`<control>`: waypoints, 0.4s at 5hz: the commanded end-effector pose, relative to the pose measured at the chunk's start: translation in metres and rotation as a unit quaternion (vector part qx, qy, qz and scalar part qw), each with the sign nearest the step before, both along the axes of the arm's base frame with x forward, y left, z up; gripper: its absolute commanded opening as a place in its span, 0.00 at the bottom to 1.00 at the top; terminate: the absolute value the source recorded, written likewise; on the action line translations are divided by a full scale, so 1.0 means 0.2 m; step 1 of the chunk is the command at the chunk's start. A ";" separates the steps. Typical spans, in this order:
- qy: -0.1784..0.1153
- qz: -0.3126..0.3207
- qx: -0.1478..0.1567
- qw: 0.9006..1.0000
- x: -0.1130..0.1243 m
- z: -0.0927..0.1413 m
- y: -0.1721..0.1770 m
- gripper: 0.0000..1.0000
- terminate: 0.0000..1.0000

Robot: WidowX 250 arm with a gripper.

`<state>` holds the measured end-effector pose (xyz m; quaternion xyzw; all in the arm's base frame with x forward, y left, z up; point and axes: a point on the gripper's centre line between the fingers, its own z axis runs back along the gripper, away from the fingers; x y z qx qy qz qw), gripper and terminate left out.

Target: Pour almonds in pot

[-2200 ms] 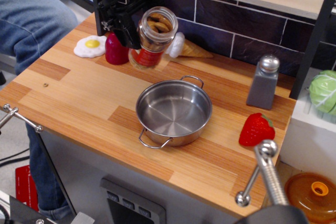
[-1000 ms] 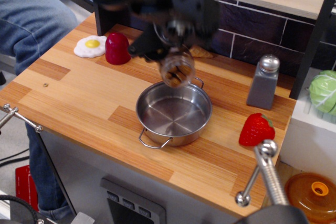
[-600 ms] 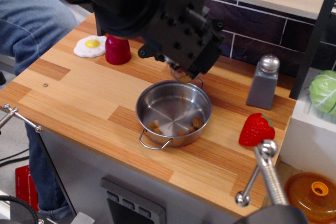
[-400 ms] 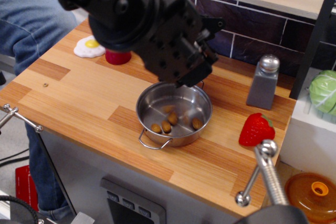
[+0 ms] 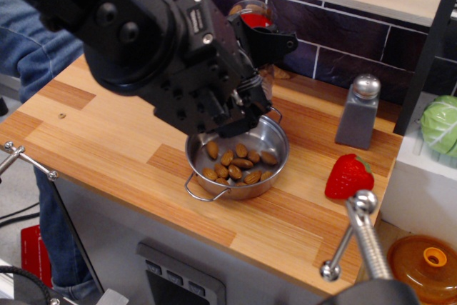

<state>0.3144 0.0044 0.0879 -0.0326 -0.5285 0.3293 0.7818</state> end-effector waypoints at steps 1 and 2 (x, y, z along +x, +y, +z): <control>0.068 0.023 -0.044 0.996 0.04 0.09 0.02 0.00 0.00; 0.063 0.019 -0.037 0.997 0.03 0.10 0.02 0.00 1.00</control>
